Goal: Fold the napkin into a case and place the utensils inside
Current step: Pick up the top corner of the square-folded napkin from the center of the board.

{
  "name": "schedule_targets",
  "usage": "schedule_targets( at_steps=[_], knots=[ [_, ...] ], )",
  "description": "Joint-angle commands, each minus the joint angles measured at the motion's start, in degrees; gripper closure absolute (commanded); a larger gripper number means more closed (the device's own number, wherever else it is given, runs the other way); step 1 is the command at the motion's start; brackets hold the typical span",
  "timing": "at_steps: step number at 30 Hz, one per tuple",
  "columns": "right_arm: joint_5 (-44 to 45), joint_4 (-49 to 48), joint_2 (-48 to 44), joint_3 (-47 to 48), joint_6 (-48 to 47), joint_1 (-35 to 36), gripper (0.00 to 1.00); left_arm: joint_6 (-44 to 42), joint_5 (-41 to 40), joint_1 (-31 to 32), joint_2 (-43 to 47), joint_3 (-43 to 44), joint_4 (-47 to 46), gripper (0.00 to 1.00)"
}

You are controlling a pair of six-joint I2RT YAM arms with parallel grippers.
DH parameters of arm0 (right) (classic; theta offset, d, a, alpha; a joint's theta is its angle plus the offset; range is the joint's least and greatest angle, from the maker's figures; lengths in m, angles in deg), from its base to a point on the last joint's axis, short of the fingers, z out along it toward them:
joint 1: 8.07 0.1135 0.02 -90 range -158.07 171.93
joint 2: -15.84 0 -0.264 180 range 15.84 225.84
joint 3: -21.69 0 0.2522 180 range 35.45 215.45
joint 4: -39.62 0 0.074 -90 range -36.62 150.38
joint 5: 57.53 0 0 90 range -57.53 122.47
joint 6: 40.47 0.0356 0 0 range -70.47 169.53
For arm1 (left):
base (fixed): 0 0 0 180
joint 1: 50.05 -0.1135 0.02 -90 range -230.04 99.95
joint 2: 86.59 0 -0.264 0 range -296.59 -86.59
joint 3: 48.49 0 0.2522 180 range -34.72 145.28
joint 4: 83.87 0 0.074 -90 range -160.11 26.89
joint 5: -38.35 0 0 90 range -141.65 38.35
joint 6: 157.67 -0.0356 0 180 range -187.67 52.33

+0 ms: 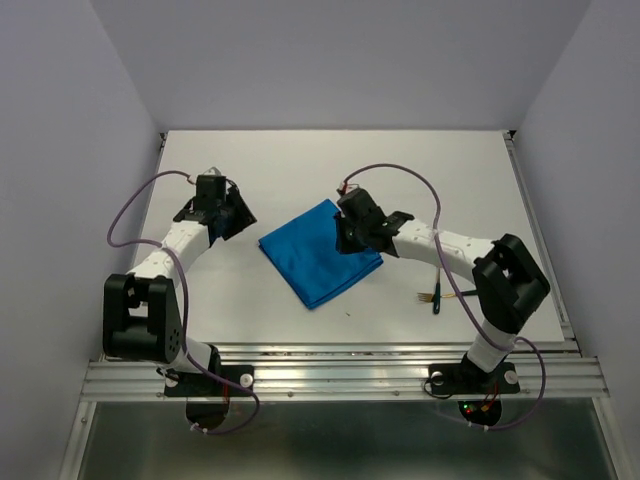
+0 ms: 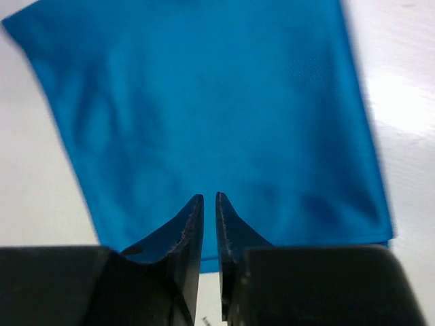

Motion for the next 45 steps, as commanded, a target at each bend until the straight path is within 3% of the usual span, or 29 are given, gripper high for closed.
schedule_targets(
  at_steps=[1,2,7,19,45],
  knots=[
    [5.9,0.9,-3.3,1.0,-2.8,7.8,0.80,0.4,5.7,-0.1,0.1,-4.3,-3.4,0.44],
    [7.6,1.1,-3.2,1.1,-3.0,9.1,0.74,0.8,6.4,-0.2,0.1,-6.4,-4.1,0.49],
    [10.0,2.5,0.4,4.2,-3.7,15.1,0.69,2.7,9.0,-1.5,-1.8,-11.0,-9.6,0.66],
    [14.2,4.5,4.7,7.6,-3.9,20.4,0.63,6.1,8.4,-1.7,-9.5,-11.3,-14.6,0.67],
    [15.6,5.8,9.7,7.7,-6.0,27.5,0.57,5.3,8.5,-1.6,-12.5,-8.5,-14.7,0.67]
  ],
)
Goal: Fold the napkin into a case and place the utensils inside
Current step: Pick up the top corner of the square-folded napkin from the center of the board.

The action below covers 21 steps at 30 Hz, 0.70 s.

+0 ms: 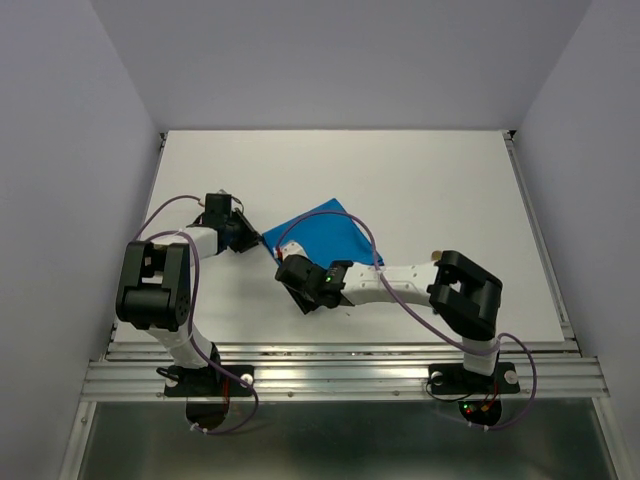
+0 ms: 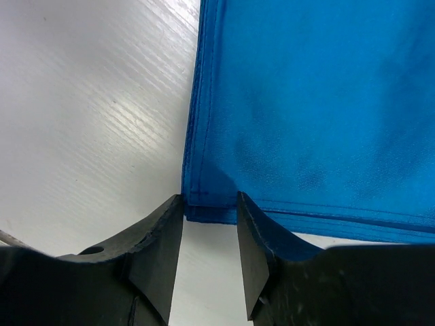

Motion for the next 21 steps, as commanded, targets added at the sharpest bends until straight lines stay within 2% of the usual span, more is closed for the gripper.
schedule_targets(
  at_steps=[1,12,21],
  knots=[
    [1.3,0.2,1.7,2.8,-1.4,1.1,0.57,-0.9,-0.4,-0.2,-0.8,1.0,1.4,0.67],
    [6.5,0.1,2.1,4.3,-1.5,1.1,0.64,-1.1,-0.1,-0.2,-0.7,1.1,1.5,0.67],
    [6.5,0.1,3.5,5.0,-1.5,1.1,0.67,-1.3,0.2,-0.2,-1.2,1.1,1.4,0.67]
  ],
)
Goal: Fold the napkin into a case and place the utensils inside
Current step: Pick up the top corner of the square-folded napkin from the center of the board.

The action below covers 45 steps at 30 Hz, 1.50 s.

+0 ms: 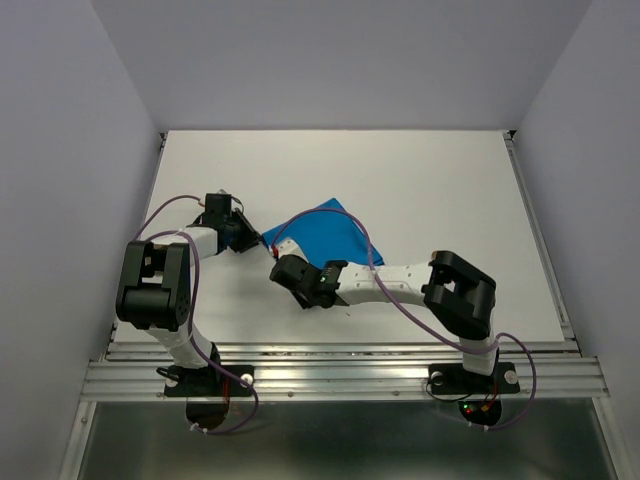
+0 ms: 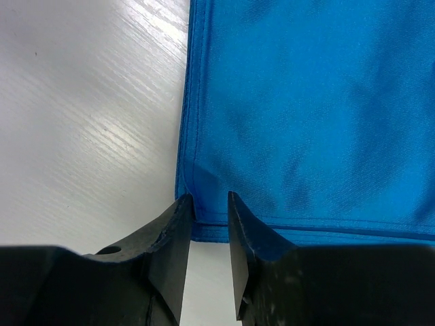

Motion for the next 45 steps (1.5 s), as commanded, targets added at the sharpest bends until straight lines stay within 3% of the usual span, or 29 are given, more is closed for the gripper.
schedule_targets(
  at_steps=[1,15,20,26,36,45],
  knots=[
    [1.5,-0.3,0.9,2.1,-0.3,0.4,0.67,-1.3,-0.1,-0.2,-1.1,1.0,1.5,0.67],
    [-3.9,-1.5,0.9,1.1,-0.9,0.4,0.69,-1.1,0.5,-0.2,-1.1,1.1,1.3,0.67],
    [-2.6,-1.6,1.3,1.1,-0.3,0.4,0.80,-1.1,0.6,-0.2,-1.0,1.0,1.2,0.67],
    [3.3,-1.6,-0.2,1.1,0.0,0.4,0.99,-1.2,0.7,-0.2,-0.5,0.8,1.3,0.67],
    [6.5,-6.2,-5.2,1.1,-1.3,-0.1,0.99,-1.5,0.9,-0.2,0.9,1.5,2.3,0.68],
    [4.5,-7.1,-3.7,5.6,-2.2,-4.9,0.99,-1.8,1.1,-0.2,2.8,1.8,3.6,0.67]
  ],
)
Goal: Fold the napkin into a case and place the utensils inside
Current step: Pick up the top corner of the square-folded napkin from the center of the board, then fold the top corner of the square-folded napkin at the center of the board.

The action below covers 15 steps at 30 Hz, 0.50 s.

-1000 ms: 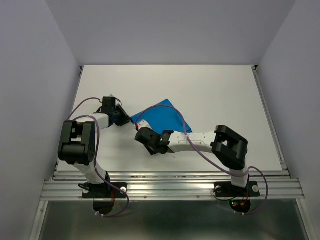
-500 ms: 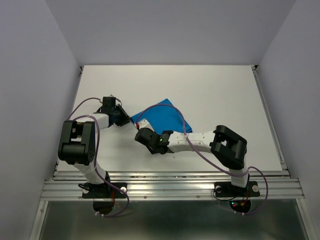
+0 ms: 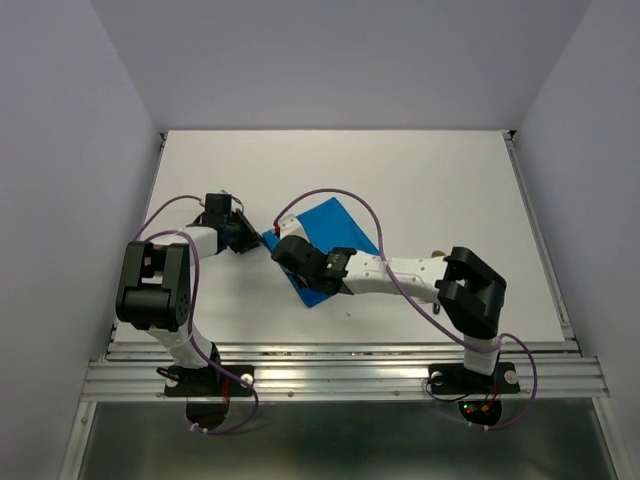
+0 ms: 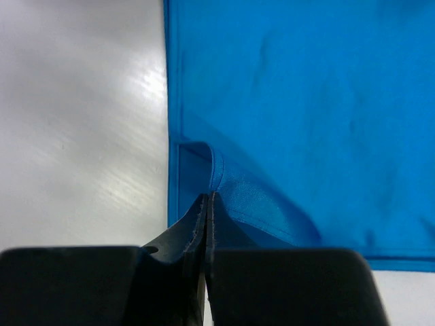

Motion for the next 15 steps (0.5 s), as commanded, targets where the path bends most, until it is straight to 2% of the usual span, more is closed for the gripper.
schedule_targets(
  at_steps=[1,15],
  knots=[
    [-0.5,-4.1,-1.0,4.1,-0.8,-2.9,0.99,-1.4,0.1,-0.2,3.0,1.7,2.8,0.67],
    [-4.4,-5.9,3.0,10.4,-1.7,-12.2,0.99,-2.0,0.5,-0.2,5.6,2.6,3.9,0.67]
  ],
)
